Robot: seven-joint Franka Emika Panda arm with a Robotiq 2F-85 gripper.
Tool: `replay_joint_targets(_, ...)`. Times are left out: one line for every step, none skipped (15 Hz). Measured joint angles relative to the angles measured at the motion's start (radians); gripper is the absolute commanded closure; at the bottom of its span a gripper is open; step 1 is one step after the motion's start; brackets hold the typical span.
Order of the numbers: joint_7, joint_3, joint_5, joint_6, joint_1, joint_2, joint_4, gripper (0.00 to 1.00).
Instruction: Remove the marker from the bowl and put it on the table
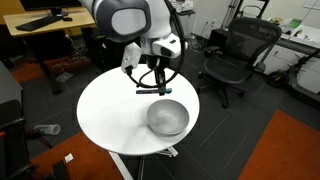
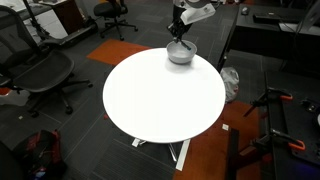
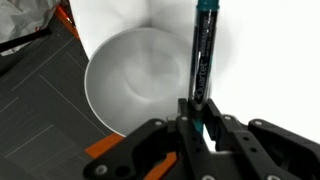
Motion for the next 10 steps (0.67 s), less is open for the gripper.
replay_joint_targets(0.008,0.001,-0.012,0.006,0.015,-0.023,-0.032,0.95)
replay_joint_targets(0.019,0.003,-0.024,0.014,0.029,-0.046,-0.065,0.95)
replay_joint_targets(0.025,0.006,-0.033,0.024,0.042,-0.067,-0.098,0.95)
replay_joint_targets(0.036,0.009,-0.040,0.034,0.053,-0.086,-0.129,0.95)
replay_joint_targets(0.042,0.013,-0.047,0.042,0.062,-0.104,-0.159,0.95)
replay_joint_targets(0.046,0.018,-0.055,0.052,0.071,-0.120,-0.188,0.95)
replay_joint_targets(0.051,0.025,-0.062,0.063,0.078,-0.134,-0.216,0.95)
replay_joint_targets(0.052,0.034,-0.065,0.072,0.082,-0.145,-0.241,0.95)
replay_joint_targets(0.052,0.045,-0.065,0.082,0.086,-0.155,-0.266,0.95)
replay_joint_targets(0.052,0.060,-0.065,0.097,0.088,-0.162,-0.290,0.95)
